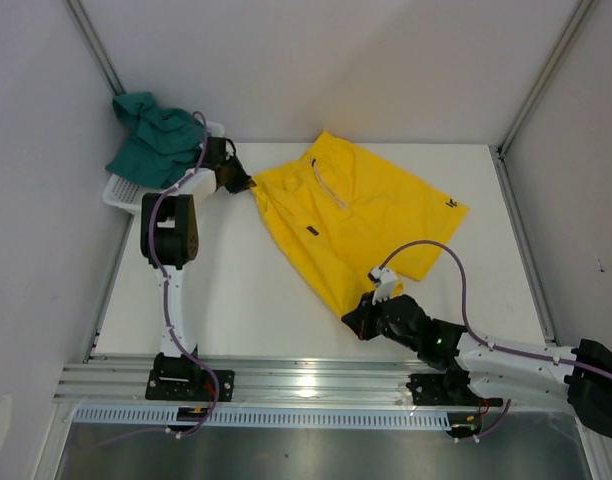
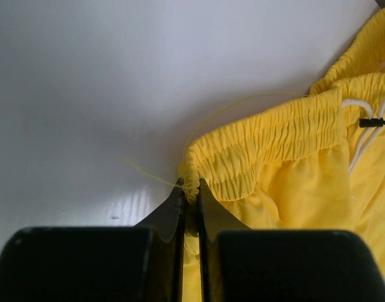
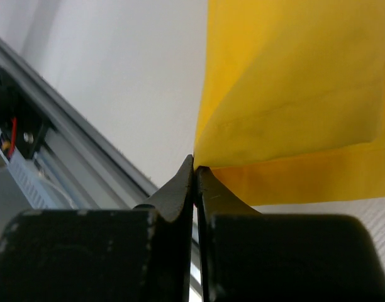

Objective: Fold and stack the shorts
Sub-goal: Flatten the shorts out

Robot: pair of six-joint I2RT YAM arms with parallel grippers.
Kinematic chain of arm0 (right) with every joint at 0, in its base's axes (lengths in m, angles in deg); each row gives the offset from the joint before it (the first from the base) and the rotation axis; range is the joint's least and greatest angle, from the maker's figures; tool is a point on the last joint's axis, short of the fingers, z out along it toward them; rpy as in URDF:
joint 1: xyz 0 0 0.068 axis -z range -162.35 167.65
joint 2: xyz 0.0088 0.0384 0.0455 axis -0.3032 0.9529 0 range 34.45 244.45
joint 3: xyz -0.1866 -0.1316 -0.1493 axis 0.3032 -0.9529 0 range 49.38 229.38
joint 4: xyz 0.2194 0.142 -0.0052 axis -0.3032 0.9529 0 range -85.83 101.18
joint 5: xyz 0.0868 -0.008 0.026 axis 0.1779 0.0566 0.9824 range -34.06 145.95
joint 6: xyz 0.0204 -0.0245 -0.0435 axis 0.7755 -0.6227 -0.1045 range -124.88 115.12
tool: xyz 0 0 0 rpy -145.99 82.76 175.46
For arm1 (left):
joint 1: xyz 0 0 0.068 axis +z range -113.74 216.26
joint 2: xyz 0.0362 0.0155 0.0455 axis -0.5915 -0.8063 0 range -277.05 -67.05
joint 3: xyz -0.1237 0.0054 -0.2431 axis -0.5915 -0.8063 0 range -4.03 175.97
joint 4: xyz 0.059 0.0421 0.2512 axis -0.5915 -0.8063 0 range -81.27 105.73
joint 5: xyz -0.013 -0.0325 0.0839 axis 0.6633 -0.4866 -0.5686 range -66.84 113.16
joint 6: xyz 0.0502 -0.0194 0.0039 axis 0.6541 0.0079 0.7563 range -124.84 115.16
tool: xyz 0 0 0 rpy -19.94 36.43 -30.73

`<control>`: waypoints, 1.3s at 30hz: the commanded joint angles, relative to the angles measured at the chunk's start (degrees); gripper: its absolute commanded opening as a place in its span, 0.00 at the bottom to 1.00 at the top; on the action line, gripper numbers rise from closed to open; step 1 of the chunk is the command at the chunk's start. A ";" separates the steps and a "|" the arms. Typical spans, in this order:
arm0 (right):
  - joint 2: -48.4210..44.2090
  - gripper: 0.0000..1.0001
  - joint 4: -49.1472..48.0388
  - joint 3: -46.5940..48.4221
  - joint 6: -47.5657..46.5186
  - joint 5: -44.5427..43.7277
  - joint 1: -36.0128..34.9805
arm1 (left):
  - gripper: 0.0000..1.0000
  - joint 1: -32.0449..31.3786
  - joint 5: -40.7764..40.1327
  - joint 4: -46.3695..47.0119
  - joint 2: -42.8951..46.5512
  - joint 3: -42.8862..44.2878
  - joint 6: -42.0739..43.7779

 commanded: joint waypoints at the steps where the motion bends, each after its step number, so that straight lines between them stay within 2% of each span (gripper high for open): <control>1: -0.32 0.00 2.05 0.88 -8.30 -9.93 -10.51 | 0.07 1.44 1.14 0.81 4.66 -0.80 -0.09; 5: 5.29 0.00 1.62 2.63 -8.58 -15.02 -18.45 | 0.13 1.80 1.23 0.90 5.10 -2.03 -0.09; 7: 8.64 0.00 2.50 4.48 -8.41 -18.80 -22.66 | 0.28 2.06 1.40 1.42 5.80 -2.82 -0.27; 8: 12.05 0.00 2.67 5.09 -8.32 -19.77 -23.82 | 0.40 2.06 1.32 1.42 6.07 -3.34 -0.09; 9: 13.82 0.00 3.11 6.14 -8.14 -21.70 -25.05 | 0.66 2.23 1.32 1.34 6.33 -3.78 0.08; 12: 19.70 0.00 3.47 7.47 -6.65 -24.08 -28.48 | 0.87 2.50 0.70 0.72 7.91 -4.92 0.43; 13: 20.78 0.00 3.12 7.91 -6.12 -24.61 -29.18 | 0.89 2.50 0.53 0.89 8.96 -5.11 0.52; 20: 25.79 0.02 0.57 8.35 -5.41 -27.78 -33.67 | 0.97 2.59 2.28 0.46 9.85 -4.76 0.52; 21: 25.80 0.13 0.04 8.35 -5.42 -27.78 -33.76 | 0.97 2.50 2.72 -0.15 9.67 -4.58 0.44; 24: 24.05 0.31 -0.84 7.74 -5.68 -27.17 -34.02 | 0.97 2.15 2.90 -0.16 8.88 -3.88 0.17; 27: 19.22 0.41 -1.80 5.72 -4.46 -26.38 -33.85 | 0.97 1.89 3.25 0.36 8.18 -3.18 0.00; 29: 13.86 0.45 -1.89 4.14 -3.05 -24.89 -32.71 | 0.97 1.71 3.95 1.42 7.65 -3.00 0.00; 34: 0.24 0.47 -0.76 -3.07 4.68 -18.48 -25.52 | 0.96 1.36 8.07 6.68 5.72 -2.91 -0.36; 39: -13.02 0.47 4.07 -7.38 12.06 -8.11 -11.89 | 0.95 1.27 9.40 7.92 4.14 -1.68 0.96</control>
